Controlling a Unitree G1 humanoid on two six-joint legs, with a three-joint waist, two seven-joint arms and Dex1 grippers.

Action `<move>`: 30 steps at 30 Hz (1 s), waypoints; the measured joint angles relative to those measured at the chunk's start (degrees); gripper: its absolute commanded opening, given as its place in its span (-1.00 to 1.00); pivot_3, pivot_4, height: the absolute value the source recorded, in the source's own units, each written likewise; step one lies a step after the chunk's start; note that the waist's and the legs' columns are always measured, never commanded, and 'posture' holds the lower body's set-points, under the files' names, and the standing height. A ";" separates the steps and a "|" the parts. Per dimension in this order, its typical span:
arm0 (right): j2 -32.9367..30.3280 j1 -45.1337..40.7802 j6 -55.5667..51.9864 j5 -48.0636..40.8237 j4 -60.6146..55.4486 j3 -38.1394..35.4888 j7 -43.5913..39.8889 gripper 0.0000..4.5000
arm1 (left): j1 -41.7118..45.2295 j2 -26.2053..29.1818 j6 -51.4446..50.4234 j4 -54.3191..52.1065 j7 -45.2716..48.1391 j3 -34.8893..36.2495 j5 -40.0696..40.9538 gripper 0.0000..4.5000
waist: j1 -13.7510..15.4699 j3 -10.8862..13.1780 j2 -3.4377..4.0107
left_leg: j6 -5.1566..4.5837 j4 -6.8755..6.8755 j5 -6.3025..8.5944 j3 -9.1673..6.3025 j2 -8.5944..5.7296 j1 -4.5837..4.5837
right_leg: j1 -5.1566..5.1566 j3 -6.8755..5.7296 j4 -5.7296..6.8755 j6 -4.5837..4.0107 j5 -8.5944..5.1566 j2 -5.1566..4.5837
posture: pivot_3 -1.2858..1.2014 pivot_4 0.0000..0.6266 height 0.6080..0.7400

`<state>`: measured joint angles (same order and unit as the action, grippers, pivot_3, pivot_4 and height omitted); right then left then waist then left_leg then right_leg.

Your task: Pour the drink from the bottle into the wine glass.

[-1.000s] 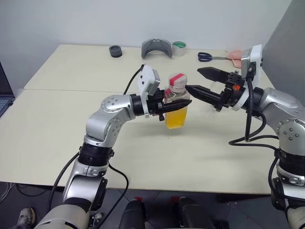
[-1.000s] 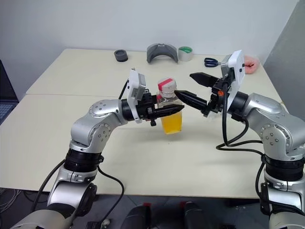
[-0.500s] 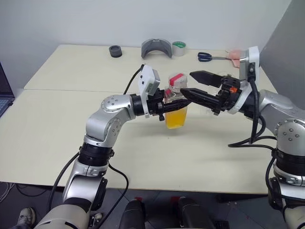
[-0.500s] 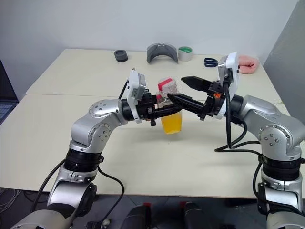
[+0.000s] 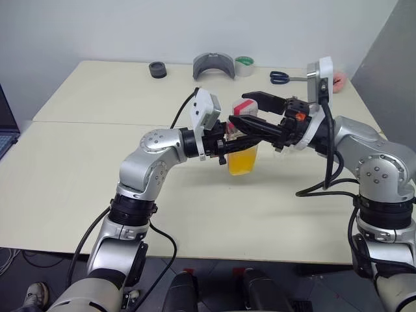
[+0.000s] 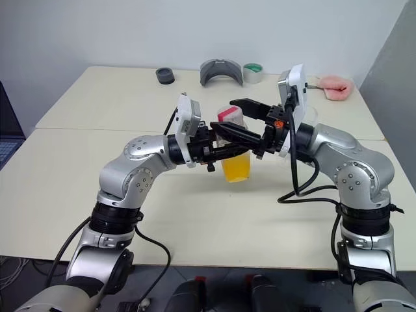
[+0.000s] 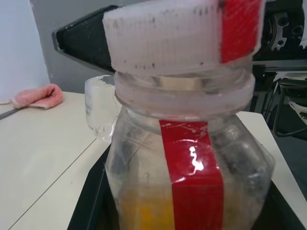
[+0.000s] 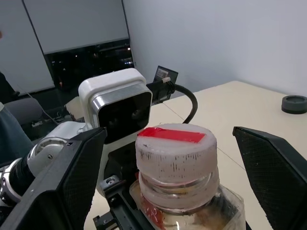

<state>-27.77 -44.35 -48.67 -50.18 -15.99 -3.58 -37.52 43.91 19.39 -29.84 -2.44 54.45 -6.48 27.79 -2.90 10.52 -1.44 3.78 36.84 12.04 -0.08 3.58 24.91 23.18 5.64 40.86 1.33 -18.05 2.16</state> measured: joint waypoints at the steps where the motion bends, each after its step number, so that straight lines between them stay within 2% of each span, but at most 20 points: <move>1: 0.02 -0.02 0.37 0.15 0.17 0.28 -0.11 0.45 | -0.01 0.01 0.00 0.00 -0.01 0.00 0.00 -0.23 | 0.00 0.00 0.00 | 0.00 0.00 0.00 0.00 0.00 0.00 | 0.00 0.00 0.00 0.00 0.00 0.00 | 0.03 -0.52 1.00; 5: 0.44 -0.38 1.26 0.66 0.73 0.23 -0.44 -0.15 | -0.12 0.07 -0.06 -0.01 -0.14 0.00 -0.02 -0.23 | 0.00 0.00 0.00 | 0.00 0.00 0.00 0.00 0.00 0.00 | 0.00 0.00 0.00 0.00 0.00 0.00 | 0.03 -0.52 1.00; 6: 0.48 -0.55 1.26 0.67 0.76 0.24 -0.41 -0.18 | -0.15 0.06 -0.01 -0.01 -0.21 0.07 -0.01 -0.23 | 0.00 0.00 0.00 | 0.00 0.00 0.00 0.00 0.00 0.00 | 0.00 0.00 0.00 0.00 0.00 0.00 | 0.03 -0.52 1.00; 13: 2.10 -0.76 3.42 2.11 0.98 0.26 0.35 -0.18 | -0.05 -0.10 0.20 -0.04 -1.04 0.89 0.11 -0.23 | 0.01 0.00 0.00 | 0.00 0.00 0.00 0.00 0.00 0.00 | 0.00 0.00 0.00 0.00 0.00 0.00 | 0.03 -0.52 1.00; 17: 2.86 -2.55 8.72 5.21 0.89 -2.43 3.66 -0.18 | -0.35 -0.15 0.16 -0.05 -1.01 -0.07 0.01 -0.23 | 0.04 0.00 0.00 | 0.00 0.00 0.00 -0.01 -0.01 0.01 | 0.00 -0.01 -0.01 0.00 0.00 -0.01 | 0.03 -0.52 1.00; 21: 2.30 -0.23 14.48 10.27 -0.87 -4.10 5.58 -0.18 | -0.41 0.05 0.16 -0.05 -1.05 -0.05 0.02 -0.23 | 0.06 0.00 0.00 | 0.00 -0.02 0.00 0.01 0.00 0.01 | 0.00 0.00 -0.01 0.00 0.00 -0.01 | 0.03 -0.52 1.00; 26: 2.44 10.25 15.88 12.78 -8.99 -5.08 10.32 -0.18 | -0.44 0.18 0.14 -0.17 -1.06 -0.04 0.05 -0.23 | 0.16 0.00 0.00 | 0.01 -0.03 0.00 -0.01 0.00 0.01 | 0.00 0.01 -0.01 0.00 0.00 -0.01 | 0.03 -0.52 1.00; 30: 2.12 26.55 16.84 19.42 -14.30 -4.96 15.47 -0.18 | -0.45 0.35 0.14 -0.20 -1.06 -0.02 0.04 -0.23 | 0.38 0.00 -0.01 | 0.01 -0.01 0.00 0.03 -0.03 0.02 | 0.00 0.05 -0.01 0.02 -0.01 -0.02 | 0.03 -0.52 1.00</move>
<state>-25.65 -17.80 -31.83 -30.77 -30.29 -8.54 -22.05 43.47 19.74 -29.70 -2.65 53.39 -6.50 27.83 -2.52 10.52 -1.45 3.79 36.83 12.04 -0.05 3.55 24.93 23.17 5.68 40.85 1.34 -18.06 2.14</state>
